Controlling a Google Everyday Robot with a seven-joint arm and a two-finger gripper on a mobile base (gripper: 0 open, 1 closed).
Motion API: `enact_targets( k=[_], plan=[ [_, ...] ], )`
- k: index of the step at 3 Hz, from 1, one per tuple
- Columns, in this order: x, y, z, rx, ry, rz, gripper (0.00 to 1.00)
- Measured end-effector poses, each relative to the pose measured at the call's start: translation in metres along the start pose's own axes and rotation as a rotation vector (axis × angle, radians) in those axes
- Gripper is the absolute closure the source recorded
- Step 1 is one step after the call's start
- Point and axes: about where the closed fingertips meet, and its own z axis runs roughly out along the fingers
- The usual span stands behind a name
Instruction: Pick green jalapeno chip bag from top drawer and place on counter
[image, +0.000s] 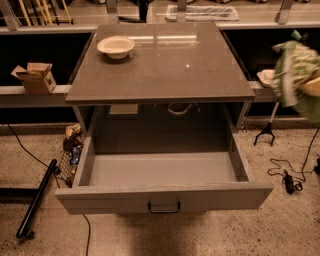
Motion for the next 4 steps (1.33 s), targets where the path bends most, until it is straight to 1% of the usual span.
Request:
enact_targets(
  k=[1,2,3,4],
  plan=[
    [0.010,-0.018,-0.051,0.034,0.014,-0.061,1.00],
    [0.010,-0.018,-0.051,0.034,0.014,-0.061,1.00],
    [0.001,-0.030,-0.022,0.063,-0.002,-0.054,1.00],
    [-0.010,-0.041,0.009,0.083,-0.032,-0.034,1.00]
  ],
)
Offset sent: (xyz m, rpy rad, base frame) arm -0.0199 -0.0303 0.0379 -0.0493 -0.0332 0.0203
